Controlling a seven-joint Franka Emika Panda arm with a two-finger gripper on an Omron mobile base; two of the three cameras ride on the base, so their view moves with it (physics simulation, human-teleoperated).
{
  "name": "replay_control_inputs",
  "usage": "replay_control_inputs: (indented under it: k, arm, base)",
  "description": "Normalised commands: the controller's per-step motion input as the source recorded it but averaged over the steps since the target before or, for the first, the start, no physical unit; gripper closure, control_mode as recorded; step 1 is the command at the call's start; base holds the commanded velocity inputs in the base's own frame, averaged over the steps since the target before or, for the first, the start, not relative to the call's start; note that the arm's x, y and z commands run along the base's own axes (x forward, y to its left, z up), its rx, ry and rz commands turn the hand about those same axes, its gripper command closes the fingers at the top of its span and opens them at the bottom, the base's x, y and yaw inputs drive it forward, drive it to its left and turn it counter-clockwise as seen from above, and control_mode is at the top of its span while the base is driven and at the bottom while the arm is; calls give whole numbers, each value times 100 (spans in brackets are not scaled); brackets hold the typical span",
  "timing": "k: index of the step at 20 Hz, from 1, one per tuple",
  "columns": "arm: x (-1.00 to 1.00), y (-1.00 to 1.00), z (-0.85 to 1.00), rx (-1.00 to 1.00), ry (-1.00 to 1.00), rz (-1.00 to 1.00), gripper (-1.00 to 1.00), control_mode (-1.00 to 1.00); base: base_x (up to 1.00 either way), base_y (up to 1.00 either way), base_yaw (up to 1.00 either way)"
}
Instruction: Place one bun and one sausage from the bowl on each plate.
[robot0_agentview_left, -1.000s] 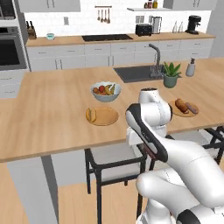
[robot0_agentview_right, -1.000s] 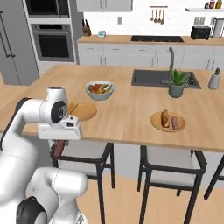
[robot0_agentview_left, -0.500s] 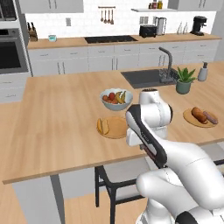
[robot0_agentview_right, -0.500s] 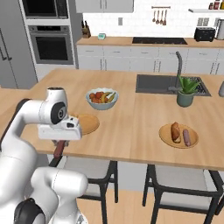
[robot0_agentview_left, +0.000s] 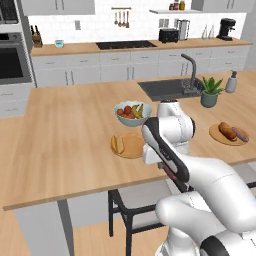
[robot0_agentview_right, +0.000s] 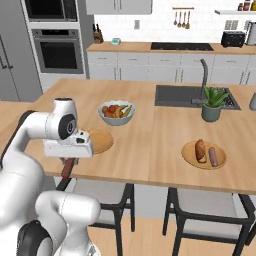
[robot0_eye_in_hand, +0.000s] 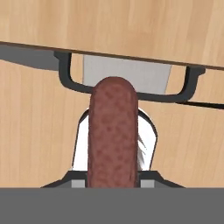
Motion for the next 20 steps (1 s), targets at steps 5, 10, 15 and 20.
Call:
replay_control_inputs:
  k: [5, 10, 15, 20]
  arm:
    - [97, 30, 17, -1, -18, -3, 100, -100]
    - [98, 1, 16, 1, -8, -8, 100, -100]
    - [100, -7, -6, 7, 0, -18, 100, -100]
    - [100, 0, -33, 12, 1, -12, 100, -100]
  base:
    - [0, 0, 0]
    - [0, 0, 0]
    - [0, 0, 0]
    - [0, 0, 0]
